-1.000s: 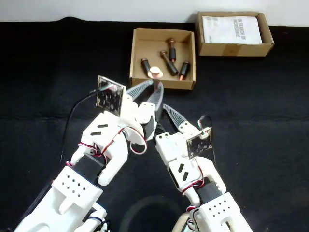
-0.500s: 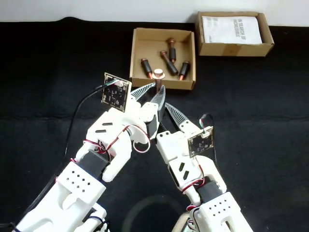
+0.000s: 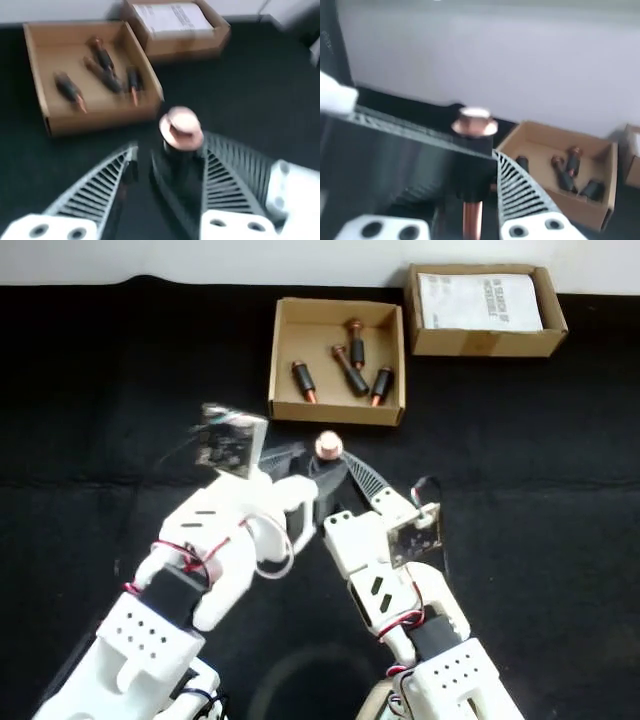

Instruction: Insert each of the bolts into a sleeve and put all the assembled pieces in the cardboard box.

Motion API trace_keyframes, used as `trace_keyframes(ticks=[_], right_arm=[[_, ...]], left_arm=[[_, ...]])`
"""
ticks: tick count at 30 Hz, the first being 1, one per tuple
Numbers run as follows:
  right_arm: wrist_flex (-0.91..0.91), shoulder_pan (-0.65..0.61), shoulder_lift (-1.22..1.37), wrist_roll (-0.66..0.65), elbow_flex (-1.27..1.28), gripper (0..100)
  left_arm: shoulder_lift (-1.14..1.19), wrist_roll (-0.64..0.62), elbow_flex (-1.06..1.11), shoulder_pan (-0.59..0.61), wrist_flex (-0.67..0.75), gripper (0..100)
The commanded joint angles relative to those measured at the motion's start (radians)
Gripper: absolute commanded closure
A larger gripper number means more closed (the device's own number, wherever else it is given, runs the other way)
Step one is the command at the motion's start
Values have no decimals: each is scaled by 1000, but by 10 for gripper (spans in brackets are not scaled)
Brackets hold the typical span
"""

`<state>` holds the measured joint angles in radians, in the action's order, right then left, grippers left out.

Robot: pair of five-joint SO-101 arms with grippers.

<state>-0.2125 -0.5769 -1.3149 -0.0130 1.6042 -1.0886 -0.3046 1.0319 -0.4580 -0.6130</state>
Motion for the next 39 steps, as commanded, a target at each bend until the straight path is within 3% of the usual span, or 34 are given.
trace_keyframes(ticks=[1,8,15,21,27,33,39], right_arm=[[-22,10,-13,-29,-76,991],[-15,71,-8,-25,-128,991],[-13,93,-8,-21,-120,991],[36,122,-7,-20,-130,991],[358,242,-7,176,-295,991],[579,243,21,210,-526,991],[791,245,265,210,-881,991]], left_arm=[[-74,-2,-33,12,-103,780],[-297,-2,-33,12,-267,782],[-509,0,-35,16,-279,997],[-656,2,-35,27,-284,990],[-691,48,-25,248,-284,990],[-699,49,104,455,-279,990],[-699,49,277,582,-273,990]])
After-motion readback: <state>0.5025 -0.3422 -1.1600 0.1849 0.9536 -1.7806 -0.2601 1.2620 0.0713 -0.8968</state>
